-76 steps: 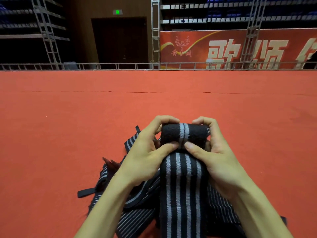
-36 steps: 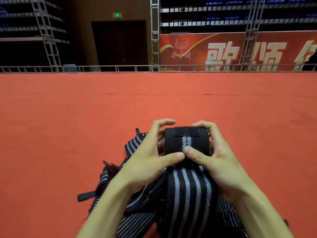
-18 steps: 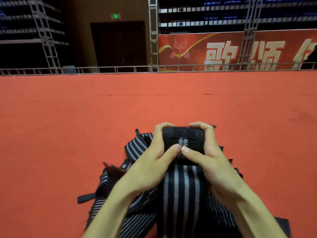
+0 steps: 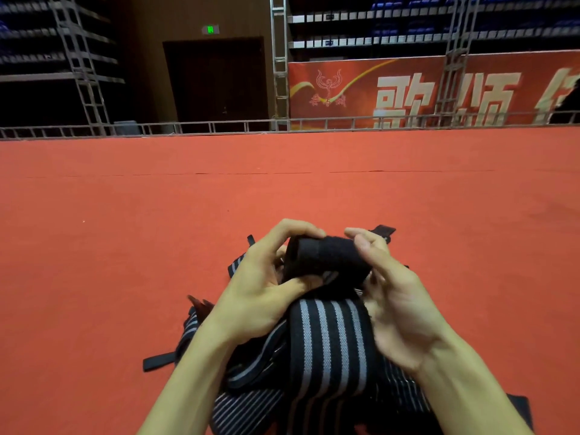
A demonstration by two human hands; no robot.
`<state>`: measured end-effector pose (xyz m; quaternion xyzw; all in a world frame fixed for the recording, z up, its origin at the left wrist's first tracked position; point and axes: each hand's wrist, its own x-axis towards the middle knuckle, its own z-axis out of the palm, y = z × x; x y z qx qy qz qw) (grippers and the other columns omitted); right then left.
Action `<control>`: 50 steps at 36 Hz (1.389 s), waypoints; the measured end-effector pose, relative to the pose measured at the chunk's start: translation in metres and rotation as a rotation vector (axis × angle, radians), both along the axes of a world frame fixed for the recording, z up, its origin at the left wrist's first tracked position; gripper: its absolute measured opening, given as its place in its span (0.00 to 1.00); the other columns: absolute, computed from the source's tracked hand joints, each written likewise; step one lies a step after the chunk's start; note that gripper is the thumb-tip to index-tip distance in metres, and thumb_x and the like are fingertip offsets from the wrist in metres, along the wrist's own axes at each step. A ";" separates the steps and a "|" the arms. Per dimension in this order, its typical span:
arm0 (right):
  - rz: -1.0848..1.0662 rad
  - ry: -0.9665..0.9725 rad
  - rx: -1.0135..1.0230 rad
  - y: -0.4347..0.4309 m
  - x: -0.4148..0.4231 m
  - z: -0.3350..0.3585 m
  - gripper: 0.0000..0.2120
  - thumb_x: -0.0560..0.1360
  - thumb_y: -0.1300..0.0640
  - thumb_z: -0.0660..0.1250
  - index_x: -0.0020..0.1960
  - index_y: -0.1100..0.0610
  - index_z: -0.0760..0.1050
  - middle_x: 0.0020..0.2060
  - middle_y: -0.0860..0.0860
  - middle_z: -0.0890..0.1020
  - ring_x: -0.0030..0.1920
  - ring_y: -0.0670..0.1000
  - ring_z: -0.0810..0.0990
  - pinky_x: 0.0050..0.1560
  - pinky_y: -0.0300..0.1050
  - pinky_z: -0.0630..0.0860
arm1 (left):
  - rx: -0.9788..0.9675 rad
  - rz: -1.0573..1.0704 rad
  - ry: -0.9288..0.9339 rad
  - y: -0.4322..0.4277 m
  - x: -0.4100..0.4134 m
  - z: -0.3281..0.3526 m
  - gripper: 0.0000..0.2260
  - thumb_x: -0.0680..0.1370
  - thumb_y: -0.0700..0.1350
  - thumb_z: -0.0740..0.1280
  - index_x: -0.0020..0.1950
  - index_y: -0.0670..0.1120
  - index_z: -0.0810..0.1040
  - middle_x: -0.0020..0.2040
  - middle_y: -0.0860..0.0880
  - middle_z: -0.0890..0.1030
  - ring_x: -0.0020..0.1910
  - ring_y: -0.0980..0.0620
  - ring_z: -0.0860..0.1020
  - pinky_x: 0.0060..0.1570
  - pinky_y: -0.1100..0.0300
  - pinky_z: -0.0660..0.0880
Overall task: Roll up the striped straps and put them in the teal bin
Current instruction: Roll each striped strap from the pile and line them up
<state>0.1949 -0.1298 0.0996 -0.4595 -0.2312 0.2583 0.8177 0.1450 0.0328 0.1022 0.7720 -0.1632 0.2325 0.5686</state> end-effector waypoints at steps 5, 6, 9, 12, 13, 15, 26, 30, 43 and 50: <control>-0.121 -0.097 -0.049 0.004 0.001 -0.002 0.15 0.67 0.47 0.70 0.51 0.52 0.75 0.46 0.55 0.83 0.46 0.52 0.82 0.46 0.48 0.77 | 0.010 0.001 -0.035 -0.006 0.004 -0.005 0.22 0.69 0.30 0.69 0.55 0.53 0.77 0.60 0.54 0.78 0.64 0.48 0.76 0.62 0.52 0.73; -0.108 -0.109 -0.019 0.004 0.001 -0.002 0.14 0.68 0.51 0.70 0.51 0.53 0.74 0.44 0.54 0.84 0.44 0.52 0.82 0.44 0.47 0.78 | -0.004 0.004 -0.018 -0.006 0.004 -0.005 0.22 0.68 0.30 0.68 0.55 0.53 0.77 0.61 0.54 0.78 0.64 0.49 0.76 0.62 0.53 0.73; -0.087 -0.140 0.041 0.001 -0.001 0.002 0.17 0.67 0.58 0.70 0.54 0.53 0.71 0.39 0.53 0.83 0.40 0.52 0.83 0.38 0.44 0.80 | -0.075 -0.079 0.055 -0.005 0.001 -0.006 0.23 0.69 0.36 0.71 0.61 0.53 0.76 0.62 0.53 0.77 0.63 0.51 0.77 0.61 0.55 0.73; -0.112 -0.170 0.059 -0.001 0.001 0.000 0.19 0.66 0.63 0.71 0.54 0.51 0.72 0.43 0.57 0.80 0.40 0.54 0.82 0.37 0.46 0.81 | -0.241 -0.173 0.153 -0.006 0.001 -0.006 0.26 0.69 0.48 0.73 0.66 0.59 0.73 0.64 0.50 0.76 0.64 0.48 0.77 0.60 0.51 0.75; -0.122 -0.176 0.062 -0.001 0.002 -0.001 0.19 0.65 0.64 0.71 0.53 0.50 0.72 0.45 0.59 0.80 0.41 0.55 0.82 0.38 0.47 0.81 | -0.279 -0.151 0.185 -0.008 0.002 -0.007 0.25 0.69 0.52 0.73 0.65 0.61 0.73 0.66 0.49 0.75 0.64 0.48 0.77 0.60 0.51 0.75; -0.111 -0.190 0.089 -0.002 0.003 -0.002 0.20 0.64 0.66 0.71 0.52 0.50 0.73 0.49 0.61 0.79 0.44 0.57 0.81 0.41 0.49 0.82 | -0.290 -0.093 0.258 -0.010 0.004 -0.008 0.23 0.69 0.58 0.72 0.63 0.66 0.72 0.67 0.48 0.74 0.64 0.49 0.77 0.63 0.48 0.74; -0.091 -0.398 0.023 -0.009 0.012 -0.008 0.22 0.68 0.67 0.68 0.50 0.40 0.73 0.52 0.43 0.79 0.55 0.51 0.81 0.58 0.53 0.79 | -0.292 -0.124 0.342 -0.021 0.002 -0.008 0.18 0.75 0.58 0.64 0.62 0.74 0.66 0.66 0.48 0.76 0.64 0.50 0.78 0.64 0.48 0.75; -0.063 -0.463 -0.047 -0.011 0.012 -0.007 0.23 0.70 0.66 0.68 0.55 0.41 0.71 0.54 0.48 0.79 0.54 0.51 0.80 0.57 0.51 0.79 | -0.308 -0.172 0.351 -0.018 0.002 -0.008 0.17 0.74 0.61 0.67 0.59 0.74 0.68 0.71 0.46 0.70 0.67 0.46 0.75 0.66 0.44 0.72; -0.094 -0.353 -0.081 -0.002 0.011 -0.010 0.28 0.72 0.70 0.71 0.60 0.40 0.75 0.50 0.51 0.82 0.50 0.52 0.83 0.48 0.46 0.80 | -0.311 -0.051 0.193 0.001 0.007 -0.010 0.20 0.74 0.39 0.72 0.62 0.57 0.75 0.59 0.48 0.80 0.56 0.53 0.80 0.47 0.59 0.78; -0.150 -0.382 -0.103 -0.004 0.009 -0.009 0.27 0.73 0.76 0.67 0.56 0.44 0.78 0.48 0.50 0.83 0.47 0.51 0.83 0.45 0.48 0.81 | -0.242 -0.094 0.308 0.009 -0.003 -0.002 0.19 0.77 0.41 0.71 0.63 0.58 0.73 0.51 0.52 0.82 0.43 0.53 0.82 0.30 0.59 0.78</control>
